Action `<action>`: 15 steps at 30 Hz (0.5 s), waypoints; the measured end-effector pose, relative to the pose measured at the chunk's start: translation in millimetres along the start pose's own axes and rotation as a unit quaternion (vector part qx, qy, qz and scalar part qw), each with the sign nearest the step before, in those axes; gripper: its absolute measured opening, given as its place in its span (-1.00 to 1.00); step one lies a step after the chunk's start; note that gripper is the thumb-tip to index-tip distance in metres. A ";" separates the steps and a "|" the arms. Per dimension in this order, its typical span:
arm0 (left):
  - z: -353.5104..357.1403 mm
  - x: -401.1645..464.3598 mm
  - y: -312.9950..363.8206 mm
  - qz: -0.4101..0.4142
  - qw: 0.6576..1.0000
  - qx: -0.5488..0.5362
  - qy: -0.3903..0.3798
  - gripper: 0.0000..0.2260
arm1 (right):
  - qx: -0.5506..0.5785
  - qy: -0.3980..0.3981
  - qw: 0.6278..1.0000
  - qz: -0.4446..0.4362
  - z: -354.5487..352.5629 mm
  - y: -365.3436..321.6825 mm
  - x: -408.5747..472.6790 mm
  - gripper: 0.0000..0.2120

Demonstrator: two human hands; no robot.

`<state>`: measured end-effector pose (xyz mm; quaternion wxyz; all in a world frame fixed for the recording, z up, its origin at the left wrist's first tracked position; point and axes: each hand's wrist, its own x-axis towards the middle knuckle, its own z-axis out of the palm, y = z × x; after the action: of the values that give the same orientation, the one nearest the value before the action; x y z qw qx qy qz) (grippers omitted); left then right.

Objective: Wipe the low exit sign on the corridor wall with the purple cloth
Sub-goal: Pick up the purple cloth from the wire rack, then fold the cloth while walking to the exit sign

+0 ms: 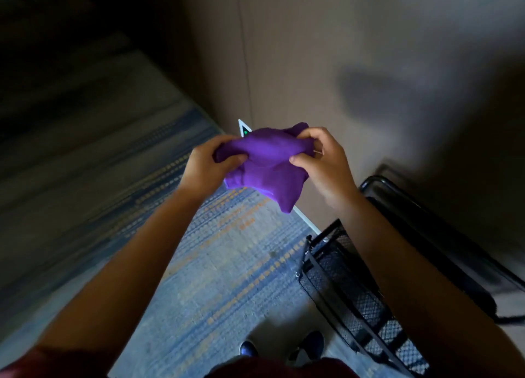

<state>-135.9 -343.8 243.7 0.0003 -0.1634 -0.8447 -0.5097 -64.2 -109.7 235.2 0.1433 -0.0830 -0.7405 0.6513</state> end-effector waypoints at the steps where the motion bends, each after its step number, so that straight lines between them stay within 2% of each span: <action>1: -16.0 -1.5 -2.0 -0.002 1.000 -0.020 0.011 -0.70 | 0.007 -0.009 1.000 -0.009 13.4 -7.8 2.7 -0.63; 5: -76.8 -10.5 -8.5 -0.018 0.989 -0.137 0.053 -0.67 | 0.011 -0.034 0.998 -0.053 74.5 -41.4 12.2 -0.53; 8: -116.3 -18.2 -10.0 -0.018 0.974 -0.213 0.078 -0.58 | 0.026 -0.069 0.996 -0.057 119.8 -67.3 19.2 -0.50; 11: -154.1 -23.5 -12.9 -0.027 0.945 -0.313 0.094 -0.54 | 0.057 -0.098 0.992 -0.060 158.0 -85.3 23.7 -0.49; 15: -192.1 -30.1 -11.4 -0.046 0.899 -0.420 0.116 -0.65 | 0.090 -0.131 0.985 -0.064 198.1 -98.8 26.8 -0.51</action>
<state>-142.5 -522.4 321.2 0.0062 -0.0486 -0.5531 -0.8316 -146.6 -301.5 313.8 0.0927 0.0639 -0.6950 0.7101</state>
